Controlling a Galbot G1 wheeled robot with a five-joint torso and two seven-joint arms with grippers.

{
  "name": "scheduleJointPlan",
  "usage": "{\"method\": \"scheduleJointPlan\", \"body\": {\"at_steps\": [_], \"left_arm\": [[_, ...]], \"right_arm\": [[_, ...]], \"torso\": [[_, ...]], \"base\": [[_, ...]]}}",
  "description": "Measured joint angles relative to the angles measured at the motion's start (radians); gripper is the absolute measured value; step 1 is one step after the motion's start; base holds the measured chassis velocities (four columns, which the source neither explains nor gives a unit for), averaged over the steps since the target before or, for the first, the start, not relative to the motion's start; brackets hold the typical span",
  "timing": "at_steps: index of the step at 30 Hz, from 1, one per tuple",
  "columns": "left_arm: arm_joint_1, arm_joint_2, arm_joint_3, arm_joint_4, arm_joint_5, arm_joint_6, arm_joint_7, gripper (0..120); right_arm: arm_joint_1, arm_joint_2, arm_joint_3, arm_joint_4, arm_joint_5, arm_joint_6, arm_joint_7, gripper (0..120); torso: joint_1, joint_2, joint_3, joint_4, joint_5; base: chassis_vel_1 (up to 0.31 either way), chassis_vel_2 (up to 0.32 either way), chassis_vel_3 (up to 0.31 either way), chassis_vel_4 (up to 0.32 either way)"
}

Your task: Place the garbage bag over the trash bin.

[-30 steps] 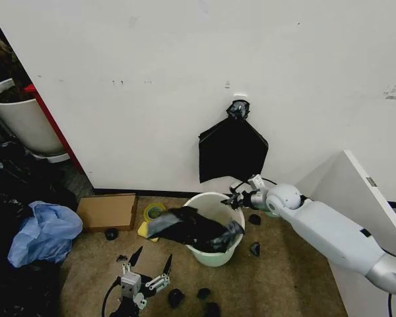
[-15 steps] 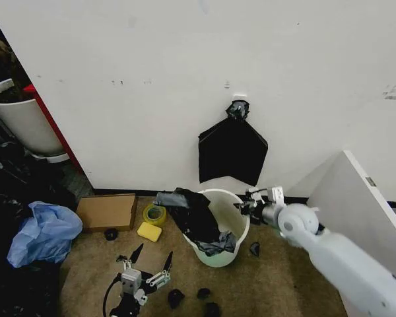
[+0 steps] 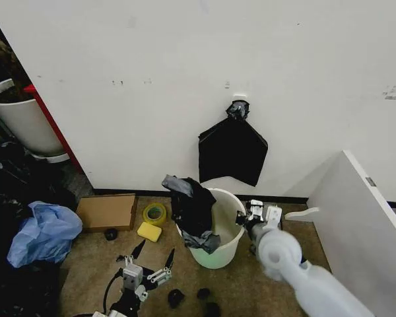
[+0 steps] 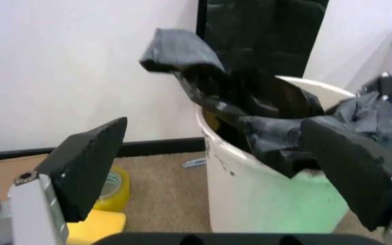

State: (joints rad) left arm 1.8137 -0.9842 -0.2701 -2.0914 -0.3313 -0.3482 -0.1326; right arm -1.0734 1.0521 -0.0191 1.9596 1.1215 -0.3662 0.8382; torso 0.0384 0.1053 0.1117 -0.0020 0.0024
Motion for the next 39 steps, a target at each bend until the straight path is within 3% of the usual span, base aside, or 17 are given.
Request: {"method": "scheduleJointPlan", "body": {"at_steps": [12, 21, 25, 30, 33, 36, 39], "left_arm": [[-0.011, -0.004, 0.000, -0.002, -0.008, 0.012, -0.006, 100], [-0.016, 0.005, 0.003, -0.037, -0.008, 0.045, -0.016, 100], [-0.028, 0.030, 0.005, -0.084, -0.008, 0.116, -0.041, 100], [-0.089, 0.101, 0.028, -0.149, -0.025, 0.259, -0.097, 100], [-0.107, 0.118, 0.035, -0.173, -0.038, 0.309, -0.120, 100], [-0.125, 0.128, 0.054, -0.202, -0.057, 0.389, -0.157, 100], [-0.152, 0.140, 0.067, -0.195, -0.070, 0.457, -0.186, 100]], "right_arm": [[-0.103, 0.039, 0.002, -0.037, -0.123, 0.079, -0.077, 2], [-0.148, 0.028, 0.017, 0.007, -0.188, 0.079, -0.071, 34], [-0.177, 0.015, 0.029, 0.044, -0.269, 0.083, -0.071, 48], [-0.254, -0.005, 0.061, 0.140, -0.485, 0.092, -0.114, 68], [-0.256, -0.015, 0.054, 0.170, -0.493, 0.090, -0.129, 77], [-0.227, -0.021, 0.030, 0.165, -0.500, 0.091, -0.161, 90], [-0.214, -0.016, 0.026, 0.151, -0.488, 0.090, -0.163, 98]], "torso": [[0.000, 0.000, 0.000, 0.0000, 0.0002], [0.000, 0.000, 0.000, 0.0001, 0.0003], [0.000, 0.000, 0.000, 0.0000, 0.0002], [0.000, 0.000, 0.000, -0.0003, 0.0000], [0.000, 0.000, 0.000, -0.0006, -0.0001], [0.000, 0.000, 0.000, 0.0009, 0.0004], [0.000, 0.000, 0.000, 0.0001, 0.0003]], "base": [[0.000, 0.000, 0.000, 0.000], [0.000, 0.000, 0.000, 0.000], [0.000, 0.000, 0.000, 0.000], [0.000, 0.000, 0.000, 0.000], [0.000, 0.000, 0.000, 0.000], [0.000, 0.000, 0.000, 0.000], [0.000, 0.000, 0.000, 0.000]]}}
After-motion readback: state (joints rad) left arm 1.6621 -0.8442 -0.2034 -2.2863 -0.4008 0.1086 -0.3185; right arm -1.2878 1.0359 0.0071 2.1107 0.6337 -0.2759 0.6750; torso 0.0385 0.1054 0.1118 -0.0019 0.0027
